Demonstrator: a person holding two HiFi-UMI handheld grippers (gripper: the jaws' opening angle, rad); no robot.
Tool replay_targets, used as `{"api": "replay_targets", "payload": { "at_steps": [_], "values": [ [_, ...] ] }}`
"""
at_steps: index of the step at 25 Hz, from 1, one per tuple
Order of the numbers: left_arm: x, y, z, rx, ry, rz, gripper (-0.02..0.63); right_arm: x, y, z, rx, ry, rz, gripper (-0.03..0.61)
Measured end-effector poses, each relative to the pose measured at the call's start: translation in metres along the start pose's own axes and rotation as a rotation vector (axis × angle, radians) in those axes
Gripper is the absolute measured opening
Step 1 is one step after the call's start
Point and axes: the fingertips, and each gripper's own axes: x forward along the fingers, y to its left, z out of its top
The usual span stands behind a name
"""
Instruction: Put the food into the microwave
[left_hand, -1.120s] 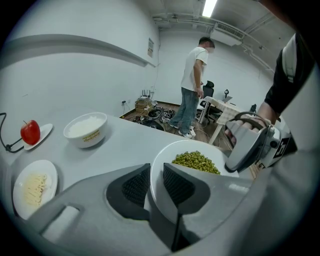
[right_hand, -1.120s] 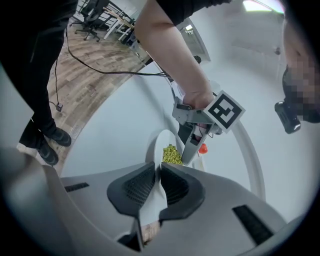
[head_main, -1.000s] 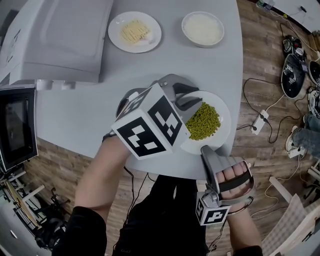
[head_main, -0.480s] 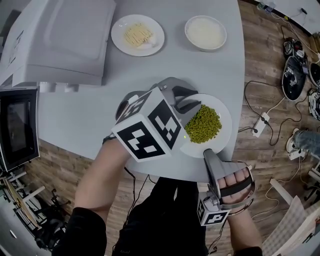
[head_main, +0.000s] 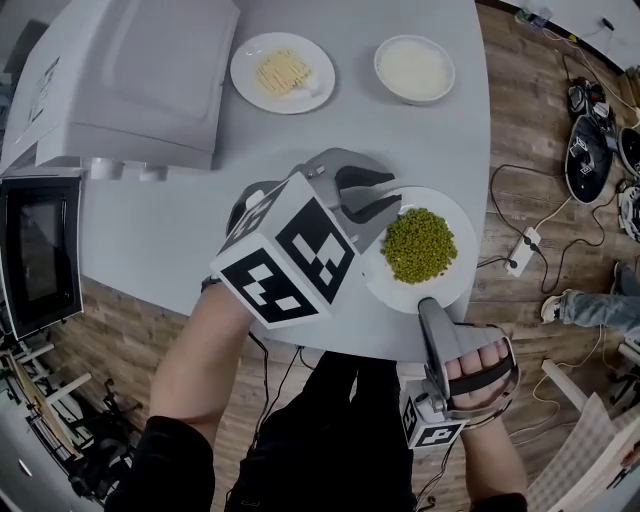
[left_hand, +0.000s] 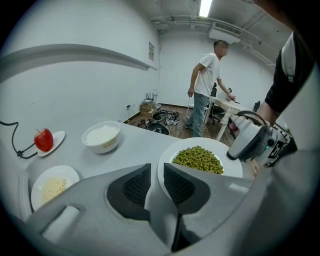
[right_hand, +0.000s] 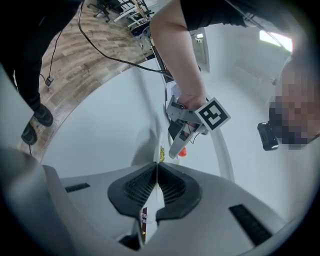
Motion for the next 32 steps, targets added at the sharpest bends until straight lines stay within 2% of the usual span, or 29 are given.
{"api": "replay_targets", "payload": {
  "at_steps": [7,14,19,27,32],
  "values": [
    [-0.033,0.004,0.018,0.012,-0.035,0.055,0.084,-0.002,-0.025,0.007,-0.013,0.003,-0.026,0.021],
    [-0.087,0.004,0.049,0.089,-0.049,0.189,0.083,-0.007,-0.082,0.008,-0.044,0.015,-0.086,0.021],
    [-0.134,-0.002,0.074,0.102,-0.076,0.258,0.083,-0.021,-0.124,0.013,-0.071,0.016,-0.115,0.021],
    [-0.196,-0.034,0.106,0.149,-0.060,0.291,0.083,-0.045,-0.186,0.016,-0.080,0.030,-0.166,0.022],
    [-0.226,-0.058,0.117,0.141,-0.070,0.306,0.083,-0.057,-0.214,0.028,-0.087,0.023,-0.185,0.022]
  ]
}}
